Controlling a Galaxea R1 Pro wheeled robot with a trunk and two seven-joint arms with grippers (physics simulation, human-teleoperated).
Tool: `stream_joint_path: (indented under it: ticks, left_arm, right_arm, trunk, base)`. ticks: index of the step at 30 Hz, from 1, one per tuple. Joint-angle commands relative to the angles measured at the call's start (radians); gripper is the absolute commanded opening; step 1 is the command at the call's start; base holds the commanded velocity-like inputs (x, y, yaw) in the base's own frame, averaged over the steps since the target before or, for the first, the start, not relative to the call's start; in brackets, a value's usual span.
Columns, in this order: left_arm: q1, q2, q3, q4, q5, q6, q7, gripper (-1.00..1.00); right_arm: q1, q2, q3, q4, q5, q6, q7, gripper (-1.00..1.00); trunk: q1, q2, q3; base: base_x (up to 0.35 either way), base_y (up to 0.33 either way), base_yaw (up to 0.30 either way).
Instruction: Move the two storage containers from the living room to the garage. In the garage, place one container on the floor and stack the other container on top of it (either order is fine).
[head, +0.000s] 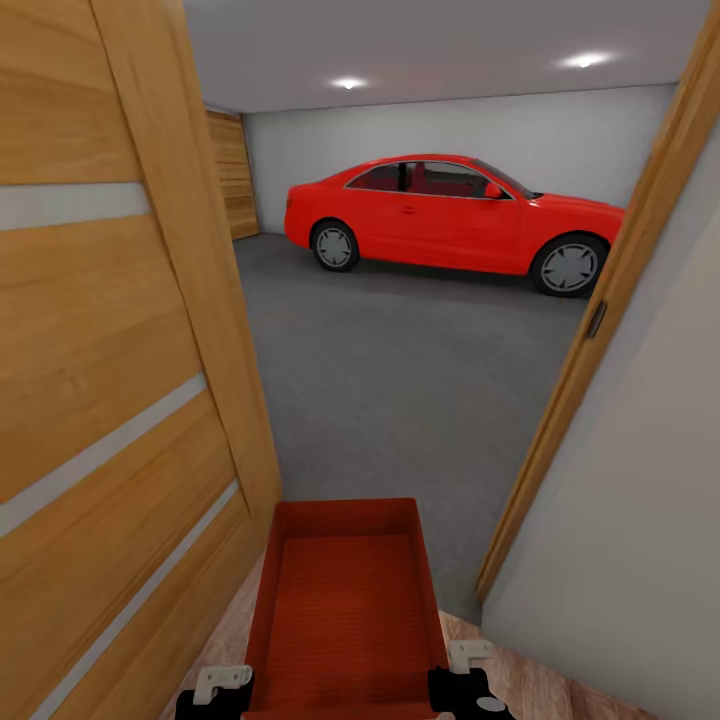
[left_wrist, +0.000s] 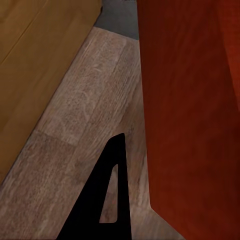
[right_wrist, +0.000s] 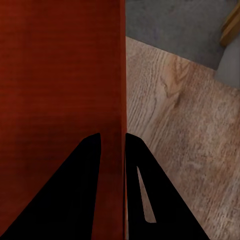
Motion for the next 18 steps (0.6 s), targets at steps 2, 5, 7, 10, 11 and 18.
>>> stream_joint_path:
  ticks: [2,5,7,10,11,18]
  left_arm:
    - [-0.001,0.0,0.009,0.001,0.003,-0.003,0.001,-1.0]
    - [-0.001,0.0,0.009,0.001,0.004,-0.003,0.001,-1.0]
    - [-0.001,0.0,0.009,0.001,0.004,-0.003,0.001,-1.0]
    - [-0.001,0.0,0.009,0.001,0.004,-0.003,0.001,-1.0]
    - [-0.001,0.0,0.009,0.001,0.004,-0.003,0.001,-1.0]
    - [-0.001,0.0,0.009,0.001,0.004,-0.003,0.001,-1.0]
  right_arm:
    - [-0.001,0.0,-0.002,0.0,0.002,-0.003,-0.007,-1.0]
    - [-0.001,0.0,-0.002,0.0,0.002,-0.003,-0.006,-1.0]
    - [-0.001,0.0,-0.002,0.0,0.002,-0.003,-0.006,-1.0]
    - [-0.001,0.0,-0.002,0.0,0.002,-0.003,-0.006,-1.0]
    - [-0.001,0.0,-0.002,0.0,0.002,-0.003,-0.007,-1.0]
    - [-0.001,0.0,-0.002,0.0,0.002,-0.003,-0.007,-1.0]
  trunk:
    - [0.0,0.0,-0.001]
    - [0.0,0.0,-0.001]
    - [0.0,0.0,-0.001]
    - [0.0,0.0,-0.001]
    - [0.0,0.0,-0.001]
    - [0.0,0.0,-0.001]
  base:
    - [0.013,0.006,-0.011]
    - [0.006,0.003,-0.058]
    - [0.003,0.001,-0.088]
    - [0.001,0.001,-0.06]
    - [0.001,0.0,-0.03]
    - [0.0,0.0,-0.011]
